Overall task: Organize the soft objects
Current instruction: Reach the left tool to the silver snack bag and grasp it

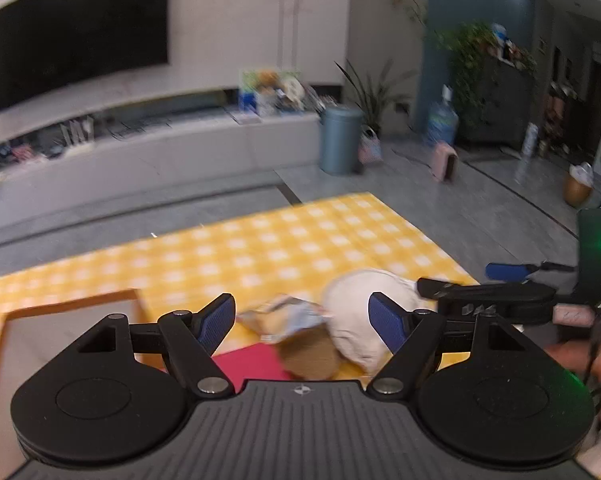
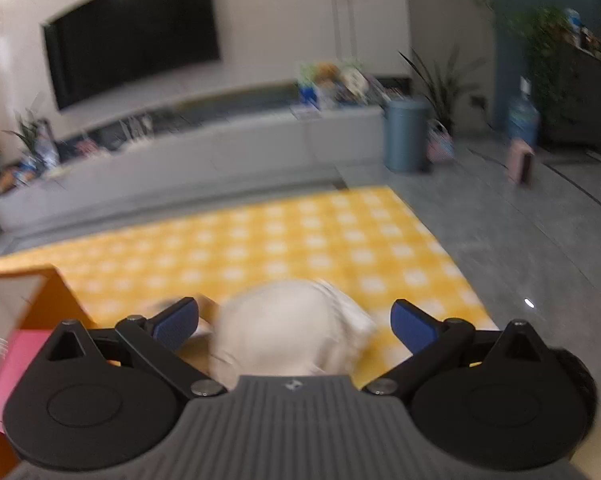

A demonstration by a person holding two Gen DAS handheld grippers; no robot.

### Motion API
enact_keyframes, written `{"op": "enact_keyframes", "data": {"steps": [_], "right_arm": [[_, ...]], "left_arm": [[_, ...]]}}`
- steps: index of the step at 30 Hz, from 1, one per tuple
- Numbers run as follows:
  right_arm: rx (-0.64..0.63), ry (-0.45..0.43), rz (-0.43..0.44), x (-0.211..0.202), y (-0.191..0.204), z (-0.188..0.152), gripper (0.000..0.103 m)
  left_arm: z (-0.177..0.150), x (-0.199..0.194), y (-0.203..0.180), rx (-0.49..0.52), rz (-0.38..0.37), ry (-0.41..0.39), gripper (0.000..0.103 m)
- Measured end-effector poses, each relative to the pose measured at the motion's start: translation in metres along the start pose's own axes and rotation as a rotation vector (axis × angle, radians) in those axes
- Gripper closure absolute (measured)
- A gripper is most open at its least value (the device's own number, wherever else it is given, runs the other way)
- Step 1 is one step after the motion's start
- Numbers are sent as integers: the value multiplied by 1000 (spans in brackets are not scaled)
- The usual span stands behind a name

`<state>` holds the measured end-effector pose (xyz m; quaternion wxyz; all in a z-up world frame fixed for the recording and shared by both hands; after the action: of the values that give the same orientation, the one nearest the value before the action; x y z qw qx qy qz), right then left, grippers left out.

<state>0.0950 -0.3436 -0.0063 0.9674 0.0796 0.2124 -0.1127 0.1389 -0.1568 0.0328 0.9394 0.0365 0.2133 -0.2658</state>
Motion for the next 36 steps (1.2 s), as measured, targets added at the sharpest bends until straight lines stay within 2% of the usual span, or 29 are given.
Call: {"op": "enact_keyframes", "data": {"steps": [2, 4, 9, 10, 18, 22, 24, 28, 32, 34, 36], "right_arm": [[37, 32, -36, 7, -14, -4, 3], [68, 71, -62, 18, -24, -9, 3], [98, 152, -55, 38, -35, -26, 3], [101, 161, -49, 41, -35, -29, 3], [76, 156, -21, 49, -27, -30, 3], [60, 177, -14, 54, -22, -33, 3], [53, 179, -11, 55, -21, -33, 3], [56, 171, -3, 54, -21, -33, 3], [65, 173, -14, 55, -25, -34, 3], [69, 179, -23, 55, -27, -34, 3], [70, 185, -31, 56, -28, -35, 3]], "left_arm": [[-2, 19, -7, 5, -50, 54, 14], [-7, 38, -10, 19, -60, 112, 14], [-17, 78, -8, 38, 28, 201, 14], [-19, 88, -8, 51, 26, 229, 14], [-35, 150, -6, 217, 20, 372, 14], [-44, 169, -13, 259, 17, 448, 14], [-47, 177, -17, 283, 18, 466, 14], [-56, 196, -17, 295, 86, 500, 14], [-62, 206, -18, 313, 113, 509, 11], [-64, 208, -19, 332, 119, 509, 13], [-63, 206, -19, 325, 114, 491, 22]]}}
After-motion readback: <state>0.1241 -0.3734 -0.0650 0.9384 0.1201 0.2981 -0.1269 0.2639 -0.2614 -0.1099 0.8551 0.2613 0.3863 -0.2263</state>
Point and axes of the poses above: each gripper's, at about its wrist camera, not at the fingertips, and x roughly the way its jaws point, y to its left, z to its top, the point moved 2 cm from there along x, roughly the way its jaws point, and after that the axes turned 13 degrees about -y, right-handed, at the moved point
